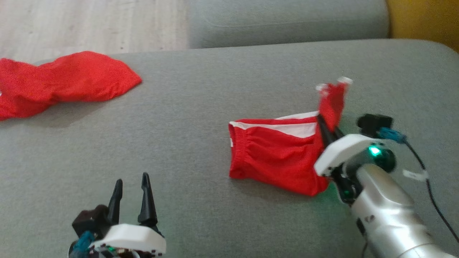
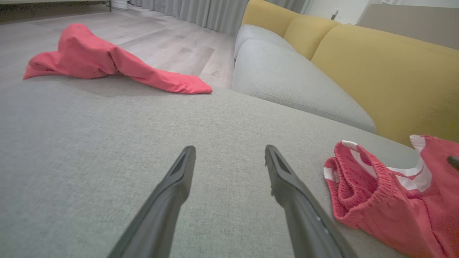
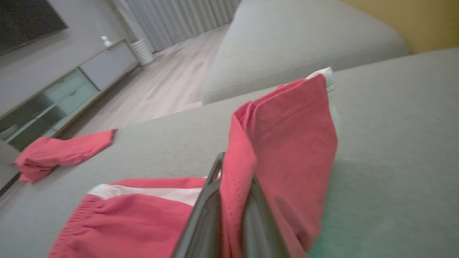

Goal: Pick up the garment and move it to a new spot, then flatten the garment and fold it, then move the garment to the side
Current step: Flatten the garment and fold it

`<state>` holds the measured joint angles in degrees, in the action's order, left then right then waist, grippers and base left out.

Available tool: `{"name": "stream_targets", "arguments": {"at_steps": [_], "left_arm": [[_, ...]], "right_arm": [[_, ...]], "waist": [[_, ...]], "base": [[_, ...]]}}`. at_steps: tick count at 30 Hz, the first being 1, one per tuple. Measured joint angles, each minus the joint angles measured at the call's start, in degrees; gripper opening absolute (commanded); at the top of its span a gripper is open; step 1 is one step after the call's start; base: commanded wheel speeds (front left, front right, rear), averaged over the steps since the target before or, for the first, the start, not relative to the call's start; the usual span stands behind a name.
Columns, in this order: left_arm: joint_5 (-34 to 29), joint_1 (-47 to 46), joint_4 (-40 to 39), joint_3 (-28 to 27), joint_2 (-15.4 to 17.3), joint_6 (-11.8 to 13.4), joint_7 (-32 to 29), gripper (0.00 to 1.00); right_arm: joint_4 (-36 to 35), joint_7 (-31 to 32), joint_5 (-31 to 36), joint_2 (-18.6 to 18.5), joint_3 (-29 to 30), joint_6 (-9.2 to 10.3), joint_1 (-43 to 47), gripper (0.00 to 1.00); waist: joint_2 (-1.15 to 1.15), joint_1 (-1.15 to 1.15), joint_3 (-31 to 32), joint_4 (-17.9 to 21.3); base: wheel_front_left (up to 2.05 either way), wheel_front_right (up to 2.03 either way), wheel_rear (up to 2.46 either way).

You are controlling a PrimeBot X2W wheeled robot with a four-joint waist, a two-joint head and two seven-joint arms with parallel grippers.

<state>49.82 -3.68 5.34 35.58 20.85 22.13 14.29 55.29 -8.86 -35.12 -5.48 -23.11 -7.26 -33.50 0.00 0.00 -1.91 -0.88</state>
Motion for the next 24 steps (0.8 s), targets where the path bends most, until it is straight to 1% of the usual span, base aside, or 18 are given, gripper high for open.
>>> {"name": "stream_targets", "arguments": {"at_steps": [5,8,13,16,21,22,23,24], "left_arm": [[-0.47,1.07,0.51,-0.37,-0.52,-0.52,0.0,1.0],[-0.49,1.47,0.51,-0.53,-0.73,-0.56,0.0,1.0],[-0.98,1.76,0.53,-0.76,-0.79,-0.99,0.0,1.0],[-0.99,1.96,0.66,-1.0,-0.79,-1.04,0.0,1.0],[-0.99,3.11,0.85,-1.99,-0.85,-1.47,0.0,1.0],[-1.0,3.34,0.99,-1.99,-0.87,-1.48,0.0,1.0],[-1.0,3.53,1.01,-1.98,-0.91,-1.49,0.0,1.0],[-1.0,3.53,1.01,-1.98,-0.91,-1.49,0.0,1.0]], "right_arm": [[-6.47,4.31,-0.24,1.36,-4.54,0.0,0.18,0.0],[-8.61,6.47,-0.26,1.42,-7.24,0.0,0.81,0.0],[-11.16,10.01,-1.69,1.49,-12.73,0.0,4.82,0.0],[-11.45,11.93,-1.59,1.49,-15.33,0.0,6.31,0.0],[-12.95,12.4,-1.43,1.49,-16.91,0.0,7.31,0.0],[-13.29,12.38,-1.36,1.49,-17.02,0.0,7.31,0.22],[-13.84,12.12,-1.34,1.49,-17.06,0.0,7.34,0.47],[-13.84,12.12,-1.34,1.49,-17.06,0.0,7.34,1.0]], "waist": [[0.0,0.0,1.11,-2.9],[0.0,0.0,1.53,-4.72],[0.0,0.0,1.94,-7.21],[0.0,0.0,2.22,-7.87],[0.0,0.0,2.55,-7.53],[0.0,0.0,2.61,-7.32],[0.0,0.0,2.68,-7.11],[0.0,0.0,2.68,-7.11]], "base": [[0.0,0.0,0.0],[0.0,0.0,0.0],[0.0,0.0,0.0],[0.0,0.0,0.0],[0.0,0.0,0.0],[0.0,0.0,0.0],[0.0,0.0,0.0],[0.0,0.0,0.0]]}}
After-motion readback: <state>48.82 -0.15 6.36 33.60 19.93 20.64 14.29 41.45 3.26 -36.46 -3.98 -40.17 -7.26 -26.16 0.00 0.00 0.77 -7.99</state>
